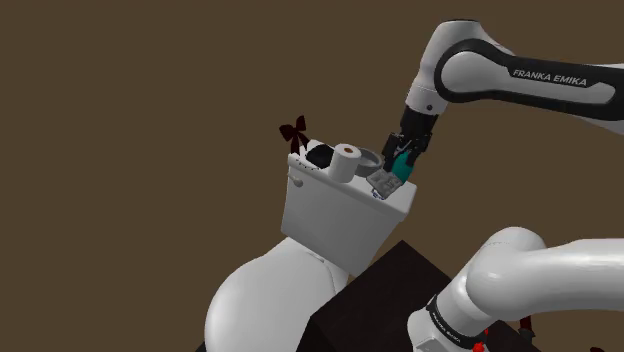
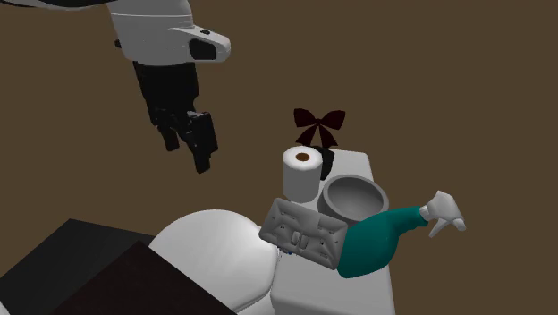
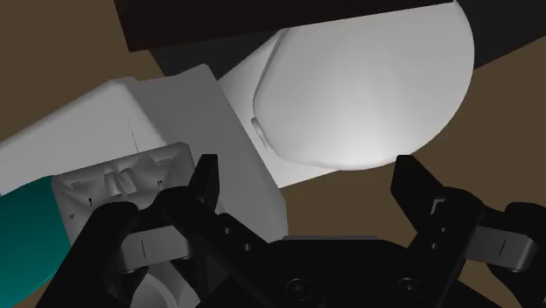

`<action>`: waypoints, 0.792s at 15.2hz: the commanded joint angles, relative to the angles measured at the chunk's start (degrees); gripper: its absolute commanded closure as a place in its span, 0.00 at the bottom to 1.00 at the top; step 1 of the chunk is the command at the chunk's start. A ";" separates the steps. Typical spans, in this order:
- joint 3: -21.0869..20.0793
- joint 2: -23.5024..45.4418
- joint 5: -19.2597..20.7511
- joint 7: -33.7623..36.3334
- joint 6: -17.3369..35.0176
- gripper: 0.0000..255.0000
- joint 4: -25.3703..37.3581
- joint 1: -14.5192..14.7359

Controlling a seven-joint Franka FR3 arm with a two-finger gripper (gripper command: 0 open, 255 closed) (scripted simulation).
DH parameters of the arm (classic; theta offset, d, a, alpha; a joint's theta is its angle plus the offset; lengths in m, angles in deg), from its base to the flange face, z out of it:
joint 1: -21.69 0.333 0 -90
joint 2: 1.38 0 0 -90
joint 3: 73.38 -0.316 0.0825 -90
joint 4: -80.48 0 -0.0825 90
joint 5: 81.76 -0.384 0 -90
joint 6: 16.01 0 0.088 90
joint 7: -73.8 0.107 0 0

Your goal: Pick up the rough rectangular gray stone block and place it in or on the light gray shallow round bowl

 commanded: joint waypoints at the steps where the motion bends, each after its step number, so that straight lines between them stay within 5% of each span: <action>1: 0.00 0.00 0.00 0.00 0.00 0.00 0.00 0.00; 7: -12.98 9.70 11.48 11.82 12.85 0.00 -1.86 -0.98; 12: -23.62 22.04 27.04 26.36 18.50 0.00 0.41 -4.80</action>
